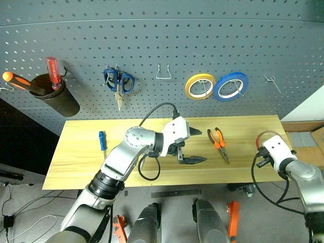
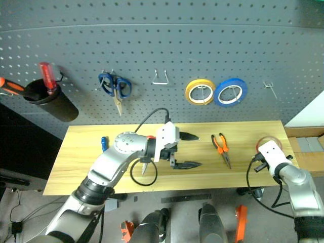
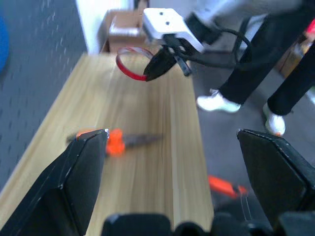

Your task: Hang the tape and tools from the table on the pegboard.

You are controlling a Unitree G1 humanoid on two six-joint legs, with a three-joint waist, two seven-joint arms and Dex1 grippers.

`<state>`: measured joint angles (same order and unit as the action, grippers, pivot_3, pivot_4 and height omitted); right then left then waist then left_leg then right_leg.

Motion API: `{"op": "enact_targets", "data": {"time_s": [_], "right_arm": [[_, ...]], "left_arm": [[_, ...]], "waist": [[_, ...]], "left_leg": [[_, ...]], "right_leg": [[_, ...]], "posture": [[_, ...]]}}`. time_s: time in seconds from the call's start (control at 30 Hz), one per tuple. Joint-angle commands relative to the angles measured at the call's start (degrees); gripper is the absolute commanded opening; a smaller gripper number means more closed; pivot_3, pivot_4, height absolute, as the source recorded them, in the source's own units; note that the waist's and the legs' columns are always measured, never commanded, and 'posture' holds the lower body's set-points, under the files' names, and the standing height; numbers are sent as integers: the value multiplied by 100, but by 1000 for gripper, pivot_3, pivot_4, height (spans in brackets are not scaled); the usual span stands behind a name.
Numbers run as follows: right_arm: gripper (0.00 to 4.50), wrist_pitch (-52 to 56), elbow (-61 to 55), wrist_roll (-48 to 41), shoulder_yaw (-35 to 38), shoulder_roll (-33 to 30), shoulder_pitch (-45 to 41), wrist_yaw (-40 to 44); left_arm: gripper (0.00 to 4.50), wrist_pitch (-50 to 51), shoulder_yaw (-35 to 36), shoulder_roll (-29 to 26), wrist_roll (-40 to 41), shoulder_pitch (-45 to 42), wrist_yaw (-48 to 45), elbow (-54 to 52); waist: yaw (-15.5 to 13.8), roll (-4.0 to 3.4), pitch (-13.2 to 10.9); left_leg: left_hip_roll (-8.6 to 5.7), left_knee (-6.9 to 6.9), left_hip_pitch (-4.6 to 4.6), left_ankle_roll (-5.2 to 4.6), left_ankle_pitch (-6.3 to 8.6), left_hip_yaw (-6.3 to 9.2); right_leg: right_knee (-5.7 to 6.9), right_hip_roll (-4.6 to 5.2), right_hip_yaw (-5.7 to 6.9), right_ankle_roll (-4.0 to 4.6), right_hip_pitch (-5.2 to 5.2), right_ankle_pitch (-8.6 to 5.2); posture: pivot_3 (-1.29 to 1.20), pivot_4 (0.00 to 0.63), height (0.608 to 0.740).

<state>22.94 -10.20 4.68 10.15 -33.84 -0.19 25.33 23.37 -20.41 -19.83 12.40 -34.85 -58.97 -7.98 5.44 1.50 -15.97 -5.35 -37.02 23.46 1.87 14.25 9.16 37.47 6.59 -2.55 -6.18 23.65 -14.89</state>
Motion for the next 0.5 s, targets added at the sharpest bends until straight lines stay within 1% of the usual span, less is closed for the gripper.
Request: {"op": "enact_targets", "data": {"time_s": [0.03, 0.13, 0.23, 0.37, 0.5], "right_arm": [[26, 94, -1551, 234, 271, 412, 247, -728], [26, 132, -2208, 393, 292, 648, 133, -1050], [26, 52, -2234, 339, 402, 541, -379, -1076], [26, 46, -1626, 32, 610, 495, -964, -1010], [26, -248, -575, -238, 680, 410, -1522, -920]], "left_arm": [[4500, -181, 167, 161, 91, -184, 161, 6], [4500, -272, 249, 306, 123, -312, 256, 152], [4500, -293, 346, 450, 189, -422, 367, 249], [4500, -311, 418, 513, 188, -499, 451, 344], [4500, -334, 421, 483, 176, -497, 502, 360]], "waist": [[8, -1, -1], [7, -6, -6], [17, -4, -7], [16, -4, -9], [14, -4, -10]], "left_leg": [[1, -1, -6, 0, 0, -1], [-4, -3, -13, 1, -1, -6], [-6, -6, -18, 0, -1, -8], [-5, 0, -21, 0, -1, -5], [-4, 2, -19, 1, -1, -12]], "right_leg": [[8, -1, -3, 0, -1, -1], [23, 0, -5, -1, -3, -1], [23, 0, -5, -1, -9, -1], [24, -1, -1, 0, -10, -1], [15, 0, 1, 1, -9, -1]], "posture": [[-207, 307, 740], [-220, 307, 740], [-220, 304, 740], [-214, 300, 740], [-197, 296, 740]]}}
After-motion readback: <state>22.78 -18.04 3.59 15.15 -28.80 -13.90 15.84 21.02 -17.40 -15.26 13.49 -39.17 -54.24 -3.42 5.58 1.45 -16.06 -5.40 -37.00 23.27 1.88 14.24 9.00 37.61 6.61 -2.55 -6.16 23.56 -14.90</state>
